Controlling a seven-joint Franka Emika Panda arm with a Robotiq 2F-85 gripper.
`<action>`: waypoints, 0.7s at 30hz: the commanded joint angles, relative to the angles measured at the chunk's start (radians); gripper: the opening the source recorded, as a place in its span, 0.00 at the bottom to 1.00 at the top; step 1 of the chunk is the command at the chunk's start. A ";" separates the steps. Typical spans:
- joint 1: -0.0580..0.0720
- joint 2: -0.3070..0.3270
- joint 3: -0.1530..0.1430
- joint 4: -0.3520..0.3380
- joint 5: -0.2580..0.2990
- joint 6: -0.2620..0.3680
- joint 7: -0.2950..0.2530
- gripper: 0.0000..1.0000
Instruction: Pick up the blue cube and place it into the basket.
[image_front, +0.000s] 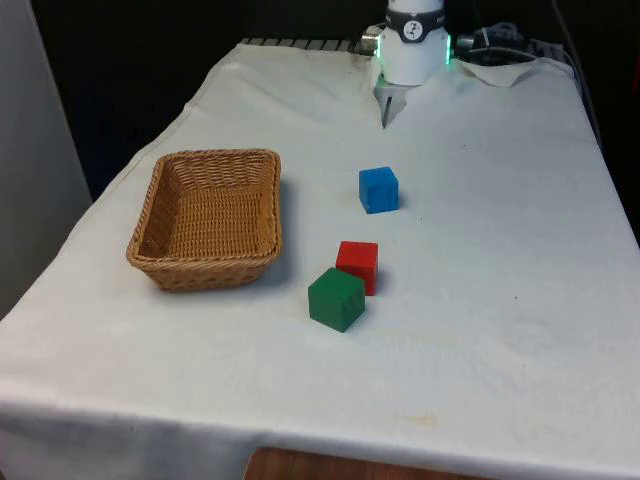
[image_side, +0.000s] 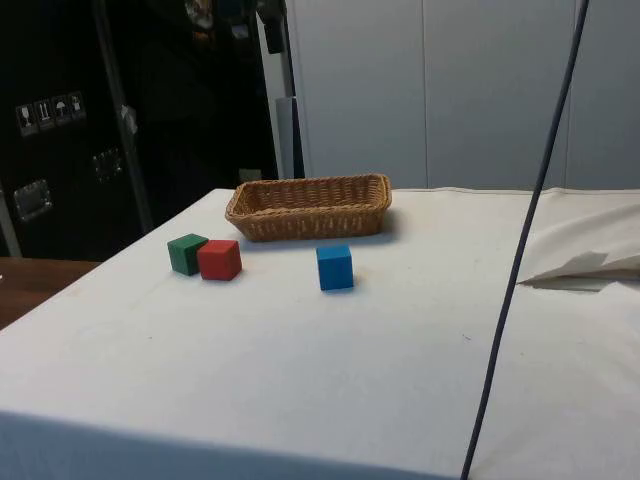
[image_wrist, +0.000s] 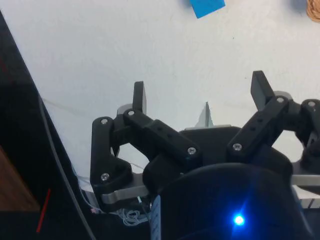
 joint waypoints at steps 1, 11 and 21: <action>0.003 -0.004 0.002 -0.008 -0.007 0.010 0.008 1.00; 0.004 -0.033 0.036 -0.069 -0.059 0.072 0.055 1.00; 0.004 -0.065 0.076 -0.151 -0.108 0.153 0.106 1.00</action>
